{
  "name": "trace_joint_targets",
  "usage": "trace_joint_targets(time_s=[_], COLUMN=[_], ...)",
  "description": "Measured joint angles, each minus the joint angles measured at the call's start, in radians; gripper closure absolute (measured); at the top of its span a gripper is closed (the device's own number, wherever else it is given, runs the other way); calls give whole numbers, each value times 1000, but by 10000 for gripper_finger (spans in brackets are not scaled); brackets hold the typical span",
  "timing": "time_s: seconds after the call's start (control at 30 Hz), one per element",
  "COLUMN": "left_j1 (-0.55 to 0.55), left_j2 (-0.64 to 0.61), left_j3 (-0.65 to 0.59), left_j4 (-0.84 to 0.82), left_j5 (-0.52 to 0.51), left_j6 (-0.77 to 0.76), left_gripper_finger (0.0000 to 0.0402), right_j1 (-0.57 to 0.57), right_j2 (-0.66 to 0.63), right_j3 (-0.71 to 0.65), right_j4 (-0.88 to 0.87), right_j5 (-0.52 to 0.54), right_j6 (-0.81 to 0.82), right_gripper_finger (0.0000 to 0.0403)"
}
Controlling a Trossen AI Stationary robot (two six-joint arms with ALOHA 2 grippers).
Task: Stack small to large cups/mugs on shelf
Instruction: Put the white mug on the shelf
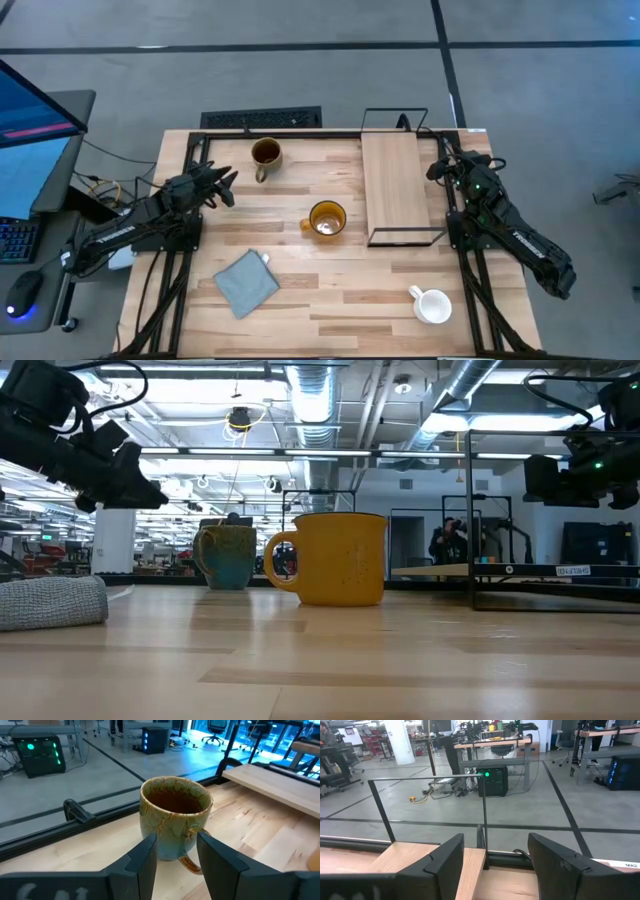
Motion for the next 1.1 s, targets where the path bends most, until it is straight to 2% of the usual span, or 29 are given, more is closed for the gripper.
trace_joint_targets(time_s=[0.7,0.93,1.1], left_j1=[0,0,0], left_j2=[0,0,0], left_j3=[0,0,1], left_j4=[9,10,10], left_j5=[-14,-14,-14], left_j6=[-1,-3,-1], left_gripper_finger=[271,271,271], right_j1=[0,0,1], right_j2=[0,0,10], right_j3=[-3,6,98], right_j4=[32,309,316], right_j5=[-4,-209,-238], right_j6=[60,3,-13], right_gripper_finger=[159,159,159])
